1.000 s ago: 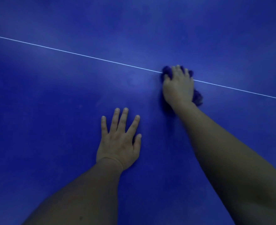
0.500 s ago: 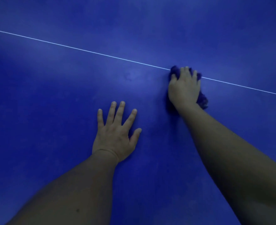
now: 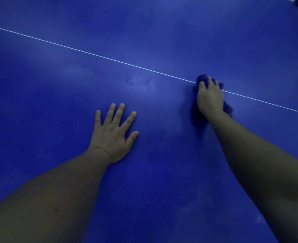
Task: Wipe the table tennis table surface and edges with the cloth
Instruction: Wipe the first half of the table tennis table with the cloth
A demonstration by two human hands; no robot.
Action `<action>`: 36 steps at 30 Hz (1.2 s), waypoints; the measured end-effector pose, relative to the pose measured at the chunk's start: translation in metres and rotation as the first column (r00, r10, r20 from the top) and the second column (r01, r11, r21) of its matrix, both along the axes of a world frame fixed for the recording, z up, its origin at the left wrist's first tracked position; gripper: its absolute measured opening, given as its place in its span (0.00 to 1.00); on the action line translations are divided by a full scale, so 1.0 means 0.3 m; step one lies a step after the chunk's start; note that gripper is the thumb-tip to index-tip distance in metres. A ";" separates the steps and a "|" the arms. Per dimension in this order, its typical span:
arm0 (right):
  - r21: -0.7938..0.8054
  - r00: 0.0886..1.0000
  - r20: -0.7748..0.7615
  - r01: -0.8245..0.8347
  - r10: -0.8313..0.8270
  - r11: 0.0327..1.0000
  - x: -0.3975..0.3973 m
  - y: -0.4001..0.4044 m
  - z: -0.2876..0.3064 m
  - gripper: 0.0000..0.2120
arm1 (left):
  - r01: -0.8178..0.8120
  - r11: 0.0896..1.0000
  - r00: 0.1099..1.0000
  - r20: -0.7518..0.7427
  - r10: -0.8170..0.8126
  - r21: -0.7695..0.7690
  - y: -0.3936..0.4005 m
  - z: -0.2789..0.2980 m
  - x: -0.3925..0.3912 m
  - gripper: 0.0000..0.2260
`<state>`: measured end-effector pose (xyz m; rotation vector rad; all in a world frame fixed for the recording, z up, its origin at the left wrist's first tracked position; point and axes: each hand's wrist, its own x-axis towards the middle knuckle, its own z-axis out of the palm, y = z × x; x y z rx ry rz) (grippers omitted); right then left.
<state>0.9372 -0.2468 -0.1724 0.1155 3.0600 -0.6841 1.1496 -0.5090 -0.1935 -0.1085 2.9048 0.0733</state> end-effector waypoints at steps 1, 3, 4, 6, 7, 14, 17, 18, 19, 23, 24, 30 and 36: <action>0.027 0.998 -0.004 -0.062 0.063 0.998 -0.015 -0.023 0.003 0.23 | 0.000 1.000 1.000 0.008 0.000 -0.018 0.005 0.001 -0.002 0.32; 0.063 0.959 -0.012 -0.282 0.283 0.957 0.046 -0.052 0.013 0.20 | -0.012 0.999 1.000 0.013 0.012 -0.039 0.018 0.013 -0.002 0.31; 0.071 0.904 -0.010 -0.425 0.427 0.902 0.117 -0.051 0.019 0.18 | -0.029 0.999 1.000 0.000 0.029 -0.034 0.026 0.022 0.003 0.31; 0.039 0.760 0.013 -0.650 0.650 0.759 0.290 -0.010 0.034 0.20 | -0.052 0.999 0.998 -0.043 0.051 -0.003 0.049 0.040 0.038 0.29; 0.005 0.696 0.047 -0.718 0.717 0.696 0.367 0.025 0.039 0.22 | -0.050 0.999 0.997 -0.060 0.051 0.020 0.073 0.043 0.070 0.29; -0.037 0.722 0.082 -0.687 0.687 0.726 0.317 0.223 0.020 0.25 | -0.173 0.981 0.983 -0.041 0.177 0.083 0.210 -0.003 0.234 0.29; -0.009 0.876 0.057 -0.479 0.479 0.878 0.118 0.132 0.017 0.25 | -0.156 0.984 0.986 -0.048 0.161 0.089 0.198 0.004 0.232 0.29; -0.003 0.892 0.041 -0.450 0.449 0.893 0.073 0.081 0.023 0.24 | -0.160 0.983 0.985 -0.047 0.165 0.091 0.199 0.006 0.231 0.28; 0.012 0.881 0.019 -0.474 0.473 0.881 0.054 0.022 0.032 0.22 | -0.165 0.982 0.985 -0.038 0.169 0.091 0.202 0.008 0.230 0.28; 0.031 0.590 0.030 -0.807 0.806 0.590 0.267 -0.097 0.040 0.19 | -0.159 0.983 0.986 -0.029 0.162 0.095 0.205 0.013 0.228 0.29; 0.018 0.521 0.053 -0.854 0.852 0.520 0.374 -0.072 0.032 0.22 | -0.157 0.983 0.986 -0.036 0.161 0.096 0.203 0.013 0.228 0.30; -0.009 0.236 0.160 -0.971 0.958 0.241 0.509 0.208 0.046 0.25 | -0.125 0.985 0.989 -0.060 0.133 0.118 0.198 0.016 0.236 0.32; 0.061 0.676 0.098 -0.737 0.730 0.673 0.270 0.006 0.028 0.23 | -0.126 0.985 0.989 -0.064 0.134 0.115 0.201 0.017 0.233 0.33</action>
